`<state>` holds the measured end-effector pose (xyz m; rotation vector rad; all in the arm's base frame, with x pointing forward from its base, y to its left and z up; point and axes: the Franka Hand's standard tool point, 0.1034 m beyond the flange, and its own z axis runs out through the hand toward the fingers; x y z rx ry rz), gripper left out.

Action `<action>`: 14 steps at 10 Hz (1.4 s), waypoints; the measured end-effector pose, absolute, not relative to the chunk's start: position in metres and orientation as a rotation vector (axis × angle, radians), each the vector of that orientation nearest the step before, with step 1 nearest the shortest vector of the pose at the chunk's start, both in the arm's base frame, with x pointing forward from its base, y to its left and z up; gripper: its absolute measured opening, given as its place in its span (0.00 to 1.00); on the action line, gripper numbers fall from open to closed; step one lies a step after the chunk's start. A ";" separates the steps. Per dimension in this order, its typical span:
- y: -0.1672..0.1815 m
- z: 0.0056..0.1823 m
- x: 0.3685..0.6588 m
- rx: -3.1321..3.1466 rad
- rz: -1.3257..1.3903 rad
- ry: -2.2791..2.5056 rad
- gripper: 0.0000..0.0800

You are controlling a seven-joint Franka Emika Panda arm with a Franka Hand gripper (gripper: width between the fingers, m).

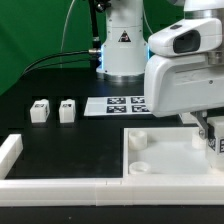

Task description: Assemble one leg

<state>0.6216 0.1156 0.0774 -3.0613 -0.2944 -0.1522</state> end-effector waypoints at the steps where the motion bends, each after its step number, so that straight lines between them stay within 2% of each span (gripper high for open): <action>1: 0.115 0.077 0.622 -3.062 -0.151 -0.109 0.36; 8: 0.111 0.077 0.623 -2.788 -0.083 1.119 0.36; 14: 0.112 0.076 0.622 -2.440 -0.018 1.715 0.36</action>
Offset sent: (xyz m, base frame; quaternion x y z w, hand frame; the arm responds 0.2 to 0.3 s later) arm 0.0050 -0.0007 -0.0082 -0.0016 -0.0109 0.2535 0.9673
